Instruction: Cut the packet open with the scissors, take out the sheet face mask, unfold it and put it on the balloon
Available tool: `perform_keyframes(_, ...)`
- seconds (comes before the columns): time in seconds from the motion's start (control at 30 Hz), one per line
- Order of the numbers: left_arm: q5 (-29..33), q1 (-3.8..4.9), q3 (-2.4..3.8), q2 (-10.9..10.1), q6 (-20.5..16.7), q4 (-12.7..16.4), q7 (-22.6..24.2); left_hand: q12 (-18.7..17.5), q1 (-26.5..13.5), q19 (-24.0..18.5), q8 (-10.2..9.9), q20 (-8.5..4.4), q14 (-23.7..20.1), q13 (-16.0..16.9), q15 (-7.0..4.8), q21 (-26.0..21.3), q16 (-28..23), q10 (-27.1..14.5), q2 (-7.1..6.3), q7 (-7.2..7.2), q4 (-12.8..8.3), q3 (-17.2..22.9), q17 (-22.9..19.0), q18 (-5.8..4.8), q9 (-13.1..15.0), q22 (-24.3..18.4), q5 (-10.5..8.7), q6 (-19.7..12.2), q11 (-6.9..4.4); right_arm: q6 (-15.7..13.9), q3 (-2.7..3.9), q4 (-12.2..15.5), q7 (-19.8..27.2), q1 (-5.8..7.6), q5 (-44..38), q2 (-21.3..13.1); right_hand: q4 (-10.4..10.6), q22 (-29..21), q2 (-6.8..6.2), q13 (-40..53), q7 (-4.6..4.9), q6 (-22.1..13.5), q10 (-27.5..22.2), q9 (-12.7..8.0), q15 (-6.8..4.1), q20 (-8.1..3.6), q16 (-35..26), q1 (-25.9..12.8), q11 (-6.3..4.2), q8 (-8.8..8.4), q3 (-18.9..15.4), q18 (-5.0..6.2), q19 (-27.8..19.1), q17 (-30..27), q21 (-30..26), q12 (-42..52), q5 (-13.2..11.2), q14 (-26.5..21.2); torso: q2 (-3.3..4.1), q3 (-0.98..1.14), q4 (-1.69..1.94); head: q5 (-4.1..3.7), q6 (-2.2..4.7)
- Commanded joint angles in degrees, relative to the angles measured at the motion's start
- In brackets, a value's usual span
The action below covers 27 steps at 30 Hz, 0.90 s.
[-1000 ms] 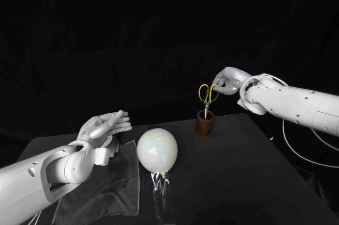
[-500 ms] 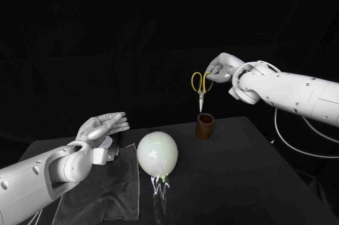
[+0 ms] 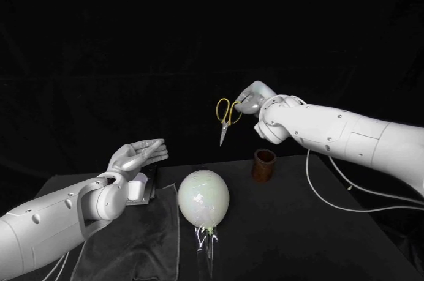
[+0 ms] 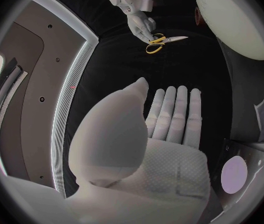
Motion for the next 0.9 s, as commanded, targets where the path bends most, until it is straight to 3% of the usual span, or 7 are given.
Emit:
perform_keyframes(0.03, -1.28, 0.44, 0.12, 1.07, -1.54, -1.28, 1.35, -0.16, -0.68, -11.73, -1.01, -0.44, -2.82, -0.13, 1.07, -5.4, -1.98, -4.08, -0.54, 0.36, 0.02, -1.55, -0.78, -2.69, -0.3, -1.36, 0.03, -1.51, 1.09, -3.12, 0.09, -1.63, -1.11, -0.94, 2.98, 2.34, -0.08, -0.06, 0.18, 0.12, -0.17, -0.13, 7.73, 0.13, -0.51, -0.11, 0.27, -0.34, -4.54, 0.28, 0.44, -0.19, -0.17, -0.01, 0.0, -0.29, 0.3, 1.98, 0.44, -0.49, 0.3, 1.22, 0.45)
perform_keyframes(0.13, -3.06, 0.76, 0.17, 1.8, -3.44, -2.46, 2.08, -0.33, -0.79, -18.79, -1.81, 0.14, -6.33, -0.12, 2.05, -8.09, -4.27, -7.49, -0.4, 0.76, -0.11, -2.71, -1.8, -4.88, -0.55, -1.66, -0.04, -3.02, 1.52, -4.08, 0.18, -3.4, -0.9, -1.83, 4.48, 4.57, -0.44, -0.18, 0.15, 0.19, -0.15, -0.28, 7.74, 0.37, -0.51, -0.12, 0.23, -0.62, -4.53, 0.39, 0.87, -0.14, -0.29, -0.13, -0.12, -0.35, 0.47, 1.95, 0.66, -0.72, 0.43, 2.3, 0.58)
perform_keyframes(0.23, -4.38, 1.3, 0.21, 2.47, -5.2, -3.83, 2.56, -0.19, -0.9, -19.87, -2.73, 0.11, -11.01, -0.1, 2.52, -8.49, -5.99, -9.77, -0.15, 0.87, -0.09, -3.84, -3.42, -5.49, -0.96, -1.62, -0.06, -5.44, 1.49, -5.14, 0.27, -5.01, -0.35, -2.91, 6.52, 6.83, -0.65, -0.3, 0.13, 0.23, -0.13, -0.37, 7.74, 0.52, -0.51, -0.12, 0.22, -0.81, -4.52, 0.46, 1.11, -0.11, -0.39, -0.19, -0.21, -0.39, 0.59, 1.94, 0.96, -0.95, 0.58, 3.58, 0.76)
perform_keyframes(0.43, -5.96, 2.44, 0.24, 3.23, -7.01, -6.01, 2.78, -0.23, -0.49, -23.8, -3.75, 0.11, -17.02, -0.04, 3.3, -9.67, -7.96, -12.09, 0.42, 1.21, -0.16, -6.11, -5.65, -5.93, -1.34, -1.98, -0.04, -8.18, 1.83, -6.63, 0.5, -6.3, 1.18, -4.81, 9.33, 10.21, -0.86, -0.37, 0.14, 0.27, -0.11, -0.46, 7.73, 0.66, -0.5, -0.12, 0.17, -1.0, -4.51, 0.52, 1.35, -0.09, -0.46, -0.31, -0.28, -0.44, 0.7, 1.91, 1.79, -1.27, 0.9, 4.8, 1.04)
perform_keyframes(0.6, -7.55, 3.57, 0.23, 3.43, -6.85, -7.13, 1.46, -0.51, -0.33, -26.29, -4.66, 0.14, -21.02, -0.32, 4.07, -10.44, -8.65, -17.27, 0.65, 1.66, 0.1, -8.42, -7.04, -5.93, -1.73, -2.19, -0.06, -10.64, 3.02, -7.58, 0.64, -6.71, 2.32, -5.88, 10.45, 12.4, -1.09, -0.44, 0.2, 0.32, -0.09, -0.55, 7.74, 0.83, -0.49, -0.12, 0.16, -1.25, -4.49, 0.59, 1.64, -0.06, -0.54, -0.36, -0.35, -0.47, 0.77, 1.9, 2.8, -1.53, 1.29, 5.29, 1.29)
perform_keyframes(0.8, -11.21, 4.98, 0.2, 3.35, -7.3, -6.69, -1.1, -0.46, 0.39, -26.41, -5.47, 0.15, -22.24, -0.3, 4.25, -10.48, -8.57, -18.88, 1.22, 2.56, 0.5, -11.94, -7.66, -5.84, -2.06, -2.09, -0.04, -12.98, 3.33, -8.8, 0.9, -6.69, 3.66, -6.4, 11.21, 13.72, -1.09, -0.44, 0.2, 0.32, -0.09, -0.55, 7.74, 0.83, -0.49, -0.12, 0.16, -1.25, -4.49, 0.59, 1.64, -0.06, -0.54, -0.36, -0.35, -0.47, 0.77, 1.9, 4.22, -1.85, 1.85, 5.01, 1.71)
perform_keyframes(0.9, -12.43, 5.49, 0.19, 3.3, -7.31, -6.3, -2.55, -0.44, 1.05, -24.25, -5.84, 0.14, -20.81, -0.31, 4.44, -9.75, -8.19, -19.34, 1.84, 1.85, 0.53, -13.02, -7.37, -5.45, -2.21, -1.72, -0.05, -14.0, 4.04, -9.33, 1.16, -6.23, 4.28, -6.47, 11.34, 13.86, -1.25, -0.48, 0.22, 0.35, -0.07, -0.64, 7.72, 0.94, -0.48, -0.11, 0.11, -1.42, -4.48, 0.62, 1.81, -0.05, -0.59, -0.46, -0.4, -0.51, 0.8, 1.88, 4.75, -1.92, 2.04, 5.04, 1.81)
